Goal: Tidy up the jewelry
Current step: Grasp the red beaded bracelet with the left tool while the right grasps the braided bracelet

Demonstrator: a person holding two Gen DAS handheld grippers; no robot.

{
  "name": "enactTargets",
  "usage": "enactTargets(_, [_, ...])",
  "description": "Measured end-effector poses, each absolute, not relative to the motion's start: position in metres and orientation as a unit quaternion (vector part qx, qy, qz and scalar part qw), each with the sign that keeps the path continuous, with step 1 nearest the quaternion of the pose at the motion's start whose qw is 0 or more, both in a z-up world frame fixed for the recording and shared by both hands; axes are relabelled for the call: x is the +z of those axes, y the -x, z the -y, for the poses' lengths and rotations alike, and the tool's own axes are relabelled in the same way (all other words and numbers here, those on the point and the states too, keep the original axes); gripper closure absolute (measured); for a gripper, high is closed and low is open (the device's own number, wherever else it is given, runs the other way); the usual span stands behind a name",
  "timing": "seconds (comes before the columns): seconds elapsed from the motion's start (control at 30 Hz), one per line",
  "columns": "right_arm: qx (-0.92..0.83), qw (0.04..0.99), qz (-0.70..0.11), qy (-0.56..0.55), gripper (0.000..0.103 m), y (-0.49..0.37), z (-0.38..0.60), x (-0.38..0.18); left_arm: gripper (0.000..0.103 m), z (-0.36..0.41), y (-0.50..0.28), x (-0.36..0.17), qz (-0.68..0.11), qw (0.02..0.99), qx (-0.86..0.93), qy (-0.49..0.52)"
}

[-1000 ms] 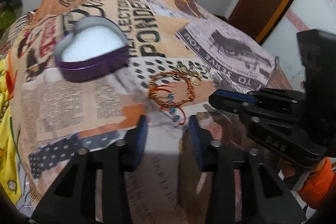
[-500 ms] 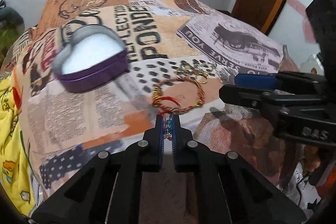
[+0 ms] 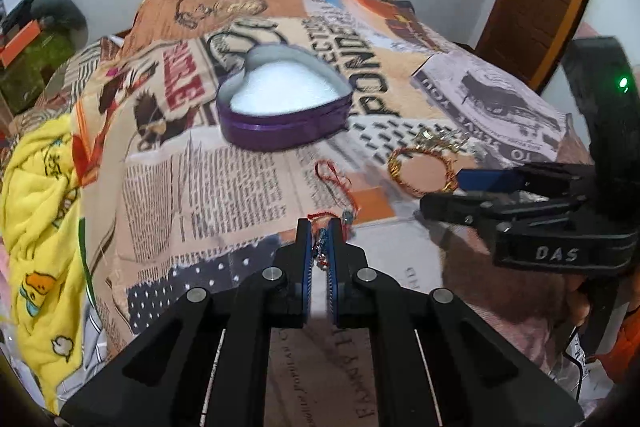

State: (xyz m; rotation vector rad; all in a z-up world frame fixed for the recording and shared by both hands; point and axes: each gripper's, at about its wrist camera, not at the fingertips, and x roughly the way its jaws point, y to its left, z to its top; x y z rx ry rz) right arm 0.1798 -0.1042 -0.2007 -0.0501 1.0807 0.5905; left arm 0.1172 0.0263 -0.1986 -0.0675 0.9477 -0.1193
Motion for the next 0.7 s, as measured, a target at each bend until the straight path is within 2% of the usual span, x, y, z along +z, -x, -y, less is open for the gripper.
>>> enactTargets(0.2, [0.267, 0.818, -0.509, 0.035, 0.036, -0.185, 0.09, -0.202, 0.097, -0.027, -0.116, -0.206, -0.448, 0.891, -0.06, 0.032])
enactTargets(0.4, [0.254, 0.833, -0.49, 0.037, 0.036, -0.188, 0.085, -0.207, 0.097, -0.033, -0.117, -0.208, -0.444, 0.892, -0.074, 0.045])
enactTargets(0.47, [0.25, 0.837, -0.484, 0.044, 0.042, -0.188, 0.083, -0.206, 0.097, -0.033, -0.117, -0.209, -0.443, 0.892, -0.076, 0.047])
enactTargets(0.63, [0.265, 0.837, -0.475, 0.058, 0.08, -0.188, 0.079, -0.204, 0.097, -0.033, -0.116, -0.209, -0.439, 0.894, -0.078, 0.048])
enactTargets(0.7, [0.267, 0.836, -0.476, 0.057, 0.09, -0.189, 0.08, -0.204, 0.097, -0.034, -0.116, -0.209, -0.439, 0.893, -0.078, 0.05])
